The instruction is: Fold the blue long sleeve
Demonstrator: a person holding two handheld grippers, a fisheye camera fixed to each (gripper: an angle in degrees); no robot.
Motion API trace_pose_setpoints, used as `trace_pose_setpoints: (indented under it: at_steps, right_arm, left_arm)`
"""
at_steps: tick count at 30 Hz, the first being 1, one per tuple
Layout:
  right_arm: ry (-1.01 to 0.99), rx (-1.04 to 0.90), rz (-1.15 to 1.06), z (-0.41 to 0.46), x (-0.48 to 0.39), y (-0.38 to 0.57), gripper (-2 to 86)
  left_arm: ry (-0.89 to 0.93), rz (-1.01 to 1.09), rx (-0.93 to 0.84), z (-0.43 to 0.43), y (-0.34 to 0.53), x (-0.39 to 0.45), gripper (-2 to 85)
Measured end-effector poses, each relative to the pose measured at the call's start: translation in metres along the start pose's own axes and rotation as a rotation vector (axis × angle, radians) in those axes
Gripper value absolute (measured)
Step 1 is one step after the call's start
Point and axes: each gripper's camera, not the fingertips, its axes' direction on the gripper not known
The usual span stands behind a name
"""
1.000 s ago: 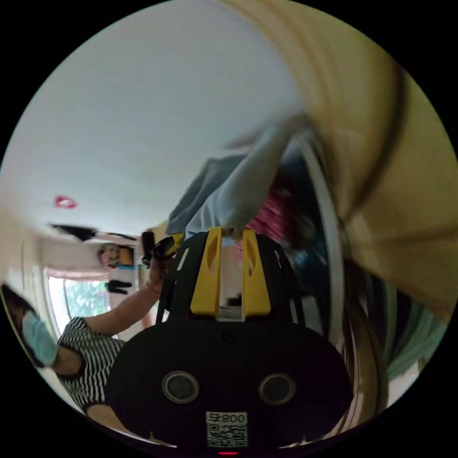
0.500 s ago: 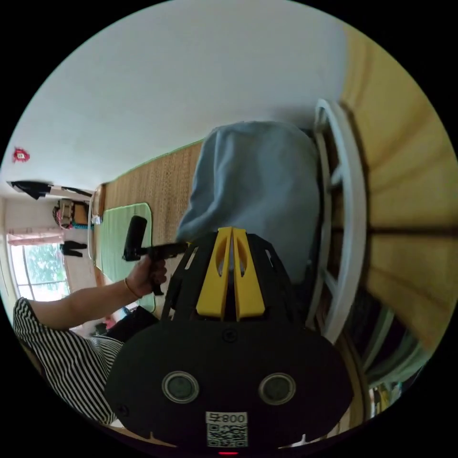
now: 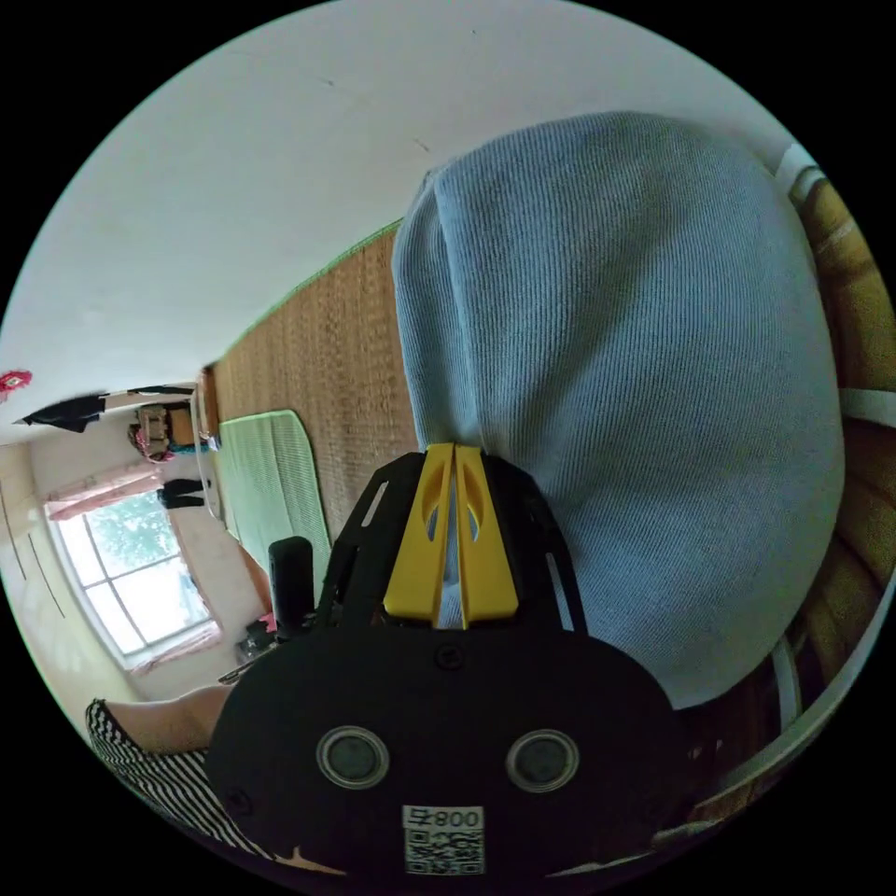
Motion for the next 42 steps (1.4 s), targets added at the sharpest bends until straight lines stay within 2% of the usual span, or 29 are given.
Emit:
trace_pose_setpoints:
  at_steps: [3,8,10,12,15,18,21,27,32,37,39,42]
  right_arm:
    - [-0.024,0.023,-0.053,0.004,-0.011,-0.003,0.0]
    - [-0.042,0.25,-0.069,-0.012,-0.024,0.015,0.0]
    - [0.059,0.303,-0.001,0.003,-0.019,0.018,0.0]
    - [0.117,0.26,0.07,0.036,-0.009,0.011,-0.1]
    - [0.091,0.075,0.124,0.121,0.003,-0.007,0.0]
    - [0.079,0.105,0.176,0.178,0.004,-0.011,0.0]
    - [0.164,0.111,0.142,0.226,-0.007,-0.016,0.0]
    - [0.315,0.183,0.08,0.31,-0.034,-0.003,0.0]
    - [0.259,0.298,-0.017,0.394,-0.073,0.045,0.1]
    - [0.113,0.399,-0.176,0.52,-0.142,0.12,0.1]
    - [0.098,0.429,-0.229,0.562,-0.174,0.137,0.1]
    - [0.091,0.557,-0.379,0.628,-0.247,0.16,0.1]
  left_arm:
    - [-0.022,0.036,-0.035,-0.008,0.005,-0.004,3.1]
    - [-0.027,0.056,-0.078,-0.007,0.023,-0.015,3.3]
    - [-0.052,0.063,-0.092,-0.004,0.032,-0.021,3.1]
    - [-0.085,0.037,-0.118,0.0,0.042,-0.035,2.8]
    - [-0.069,-0.033,-0.13,0.001,0.062,-0.061,2.4]
    - [-0.114,0.009,-0.14,-0.011,0.094,-0.071,1.6]
    - [-0.117,0.064,-0.16,-0.036,0.141,-0.081,0.7]
    - [-0.13,0.183,-0.181,-0.117,0.273,-0.1,0.3]
    - [-0.229,0.219,-0.188,-0.194,0.409,-0.131,0.2]
    - [-0.287,0.34,-0.137,-0.258,0.529,-0.142,0.2]
    - [-0.341,0.405,-0.081,-0.288,0.576,-0.142,0.2]
    - [-0.604,0.533,0.055,-0.347,0.667,-0.132,0.2]
